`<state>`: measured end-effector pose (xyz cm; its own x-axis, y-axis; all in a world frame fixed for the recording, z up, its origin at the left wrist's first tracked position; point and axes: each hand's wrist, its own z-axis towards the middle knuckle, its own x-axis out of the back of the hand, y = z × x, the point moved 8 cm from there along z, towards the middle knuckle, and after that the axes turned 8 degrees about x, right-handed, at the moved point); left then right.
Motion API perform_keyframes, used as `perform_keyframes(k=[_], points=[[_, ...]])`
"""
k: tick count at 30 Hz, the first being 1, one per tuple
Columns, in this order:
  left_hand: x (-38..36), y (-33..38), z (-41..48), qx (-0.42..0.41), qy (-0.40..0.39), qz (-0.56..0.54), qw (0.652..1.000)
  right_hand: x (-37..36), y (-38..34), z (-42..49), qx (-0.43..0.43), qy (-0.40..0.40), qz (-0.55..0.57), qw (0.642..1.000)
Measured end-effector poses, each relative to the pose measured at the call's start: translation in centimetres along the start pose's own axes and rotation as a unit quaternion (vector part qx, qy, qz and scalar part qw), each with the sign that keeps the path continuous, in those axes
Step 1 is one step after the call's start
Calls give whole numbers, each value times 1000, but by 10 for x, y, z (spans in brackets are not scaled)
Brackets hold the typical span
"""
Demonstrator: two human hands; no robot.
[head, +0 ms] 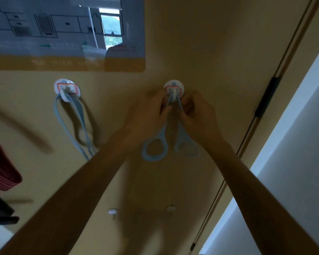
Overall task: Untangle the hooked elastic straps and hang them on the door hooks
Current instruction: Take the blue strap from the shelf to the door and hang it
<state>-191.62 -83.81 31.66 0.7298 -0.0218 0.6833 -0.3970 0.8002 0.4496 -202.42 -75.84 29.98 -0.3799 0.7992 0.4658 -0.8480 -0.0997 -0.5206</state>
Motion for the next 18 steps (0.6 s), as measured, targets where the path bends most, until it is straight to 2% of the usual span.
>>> perform_keyframes(k=[8, 18], points=[[-10, -7, -20, 22, -17, -92, 995, -1, 8, -23, -5, -42, -5, 999], [-51, -60, -86, 95, -132, -99, 982, -23, 65, -107, -88, -158, -32, 983]])
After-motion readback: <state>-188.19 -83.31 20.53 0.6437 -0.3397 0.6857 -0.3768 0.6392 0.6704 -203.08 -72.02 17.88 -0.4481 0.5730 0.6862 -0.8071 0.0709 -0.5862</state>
